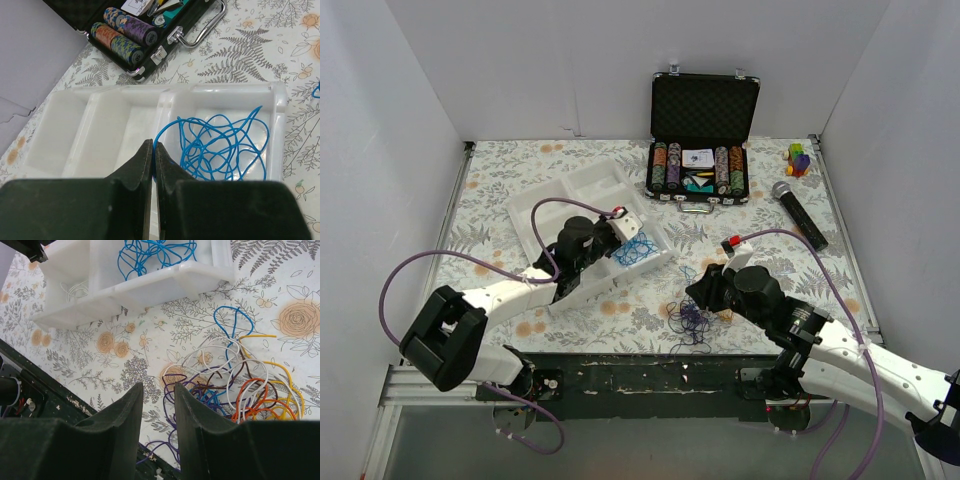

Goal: Untangle the cables

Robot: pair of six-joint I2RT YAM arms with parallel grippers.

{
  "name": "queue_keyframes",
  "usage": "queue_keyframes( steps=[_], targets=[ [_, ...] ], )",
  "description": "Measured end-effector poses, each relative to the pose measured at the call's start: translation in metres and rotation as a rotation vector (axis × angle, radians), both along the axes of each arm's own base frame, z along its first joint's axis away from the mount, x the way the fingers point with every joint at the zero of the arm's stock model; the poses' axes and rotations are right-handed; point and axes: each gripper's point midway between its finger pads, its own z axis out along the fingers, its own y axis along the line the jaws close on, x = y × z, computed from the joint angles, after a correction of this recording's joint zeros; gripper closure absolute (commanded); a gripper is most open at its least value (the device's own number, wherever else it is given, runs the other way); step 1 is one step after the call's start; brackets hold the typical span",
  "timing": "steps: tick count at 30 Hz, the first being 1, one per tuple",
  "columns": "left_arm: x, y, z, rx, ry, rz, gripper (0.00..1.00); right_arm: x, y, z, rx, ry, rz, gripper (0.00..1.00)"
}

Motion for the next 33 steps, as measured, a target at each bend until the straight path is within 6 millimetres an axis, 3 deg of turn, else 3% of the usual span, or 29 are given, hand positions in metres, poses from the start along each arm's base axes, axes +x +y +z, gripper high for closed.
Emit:
queue_keyframes(
  steps=[9,18,22,25,26,30,33],
  targets=[
    [-0.004,0.0,-0.003,0.114,-0.144,-0.089,1.0,0.001,-0.001,0.0,-0.002,-0.002,-0.008,0.6],
    [-0.01,-0.003,-0.022,0.271,-0.247,-0.202,0.98,0.002,-0.002,-0.001,-0.008,-0.004,-0.016,0.6],
    [-0.012,-0.01,-0.034,0.309,-0.199,-0.247,0.86,0.003,-0.003,-0.001,-0.011,-0.003,-0.02,0.59],
    [-0.01,-0.019,-0.036,0.325,-0.13,-0.281,0.59,0.003,-0.003,-0.002,-0.014,-0.004,-0.024,0.58],
    [-0.01,-0.021,-0.034,0.323,-0.115,-0.289,0.55,0.004,-0.004,-0.002,-0.015,-0.004,-0.027,0.58],
    [-0.01,-0.029,-0.022,0.296,-0.048,-0.309,0.41,0.006,-0.005,-0.008,-0.041,0.005,-0.041,0.55],
    [-0.016,-0.033,-0.015,0.277,0.021,-0.33,0.38,0.009,-0.006,-0.014,-0.074,0.025,-0.05,0.53]
  ],
)
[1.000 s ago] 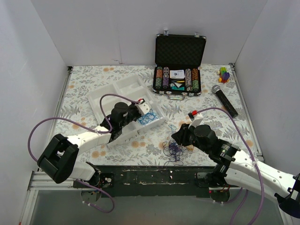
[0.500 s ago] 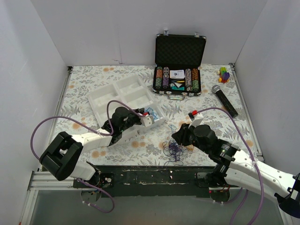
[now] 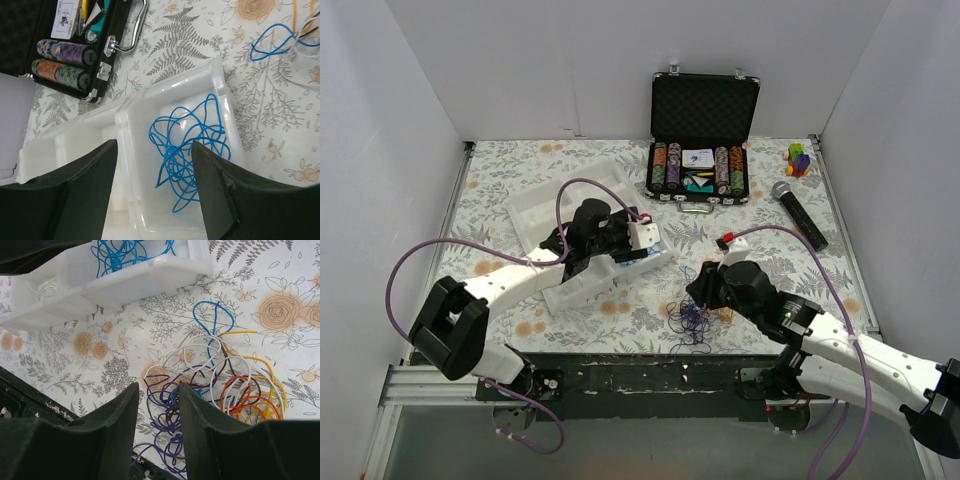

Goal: Untangle the cables

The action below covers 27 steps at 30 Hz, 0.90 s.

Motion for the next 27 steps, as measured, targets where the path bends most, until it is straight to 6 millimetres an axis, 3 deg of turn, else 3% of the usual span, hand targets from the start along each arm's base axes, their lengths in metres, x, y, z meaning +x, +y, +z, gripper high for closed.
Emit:
queue_keyframes(
  steps=[9,13,17,20,24,27],
  targets=[
    [-0.042,-0.002,0.02,-0.031,0.225,-0.065,0.4,0.033,0.001,0.005,-0.07,0.021,-0.041,0.5],
    [-0.057,0.003,0.011,-0.025,0.336,-0.061,0.4,0.051,0.001,0.008,-0.089,0.021,-0.045,0.5],
    [-0.048,0.016,0.015,-0.088,0.414,0.032,0.39,0.064,0.011,0.013,-0.094,0.016,-0.013,0.51],
    [-0.019,0.035,0.049,-0.219,0.408,0.165,0.37,0.075,0.031,0.026,-0.07,-0.003,0.037,0.58],
    [0.02,0.074,0.132,-0.449,0.3,0.312,0.31,0.094,0.069,0.052,0.01,-0.042,0.131,0.68],
    [0.028,0.105,0.188,-0.581,0.22,0.372,0.3,0.109,0.101,0.067,0.092,-0.055,0.217,0.73]
  ],
)
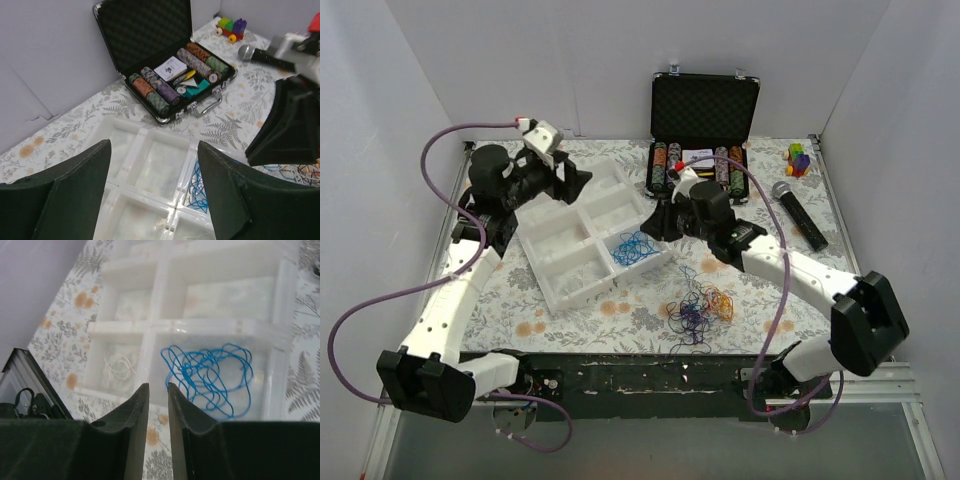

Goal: Untangle the cables

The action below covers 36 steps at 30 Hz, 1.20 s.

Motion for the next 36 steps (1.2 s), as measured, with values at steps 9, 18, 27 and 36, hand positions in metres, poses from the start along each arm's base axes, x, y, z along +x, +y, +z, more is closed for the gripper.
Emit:
queue_keyframes(
  steps=[9,18,27,36],
  targets=[
    [-0.007,0.017,0.011,-0.049,0.034,0.001,0.3,0.037,0.035,-0.042,0.155,0.211,0.136,0.82],
    [-0.011,0.016,0.006,-0.025,0.032,-0.024,0.3,0.04,0.055,-0.06,0.149,0.323,0.228,0.84],
    [-0.016,0.017,0.004,-0.01,0.003,-0.028,0.29,0.053,0.058,-0.106,0.006,0.436,0.222,0.86],
    [-0.02,0.019,0.011,-0.004,-0.037,-0.029,0.28,0.045,0.041,-0.15,-0.172,0.509,0.202,0.71]
  ],
)
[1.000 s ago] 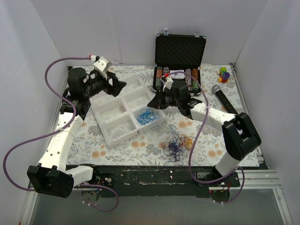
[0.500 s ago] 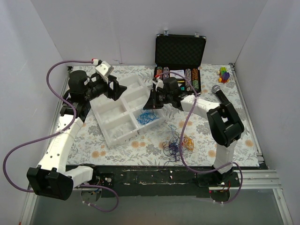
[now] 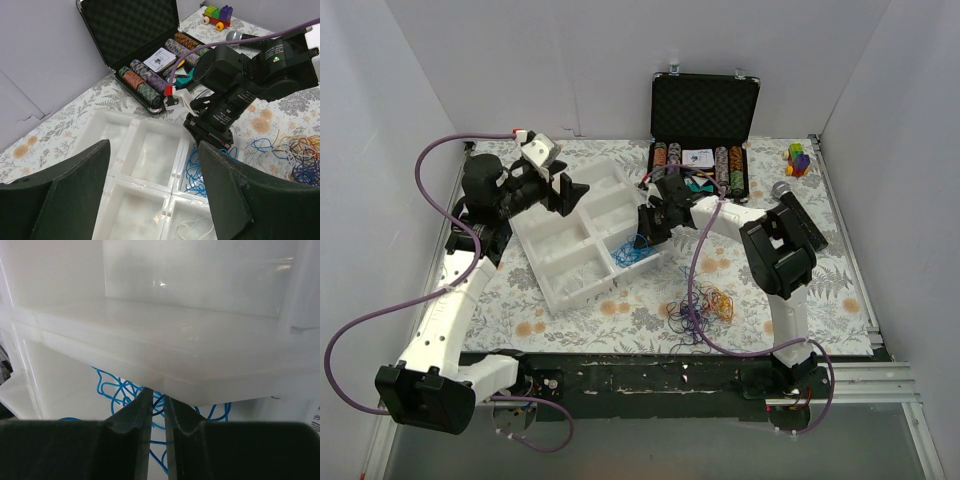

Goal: Untangle the cables

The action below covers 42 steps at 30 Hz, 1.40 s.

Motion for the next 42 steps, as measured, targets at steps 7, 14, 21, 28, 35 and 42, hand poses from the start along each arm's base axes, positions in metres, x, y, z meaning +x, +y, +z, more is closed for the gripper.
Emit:
queue_keyframes(
  steps=[7,14,21,28,35,42],
  targets=[
    [-0.001,0.0,0.001,0.0,-0.004,0.0,0.27,0.014,-0.001,0.026,-0.03,-0.114,0.005,0.61],
    [-0.006,0.001,0.009,-0.001,-0.028,0.0,0.26,0.044,-0.004,0.104,0.008,-0.334,-0.032,0.69],
    [-0.008,0.002,0.016,-0.002,-0.058,-0.001,0.26,0.043,-0.019,0.131,0.112,-0.344,-0.034,0.94],
    [-0.009,0.003,0.01,0.014,-0.064,-0.003,0.26,0.012,-0.034,0.104,0.291,-0.153,0.013,0.99],
    [-0.01,0.003,0.007,0.025,-0.068,-0.008,0.25,-0.011,-0.024,0.121,0.498,-0.063,0.105,0.99],
    [-0.01,0.002,0.004,0.032,-0.072,-0.013,0.25,-0.01,-0.018,0.115,0.545,-0.022,0.149,0.99]
  ],
)
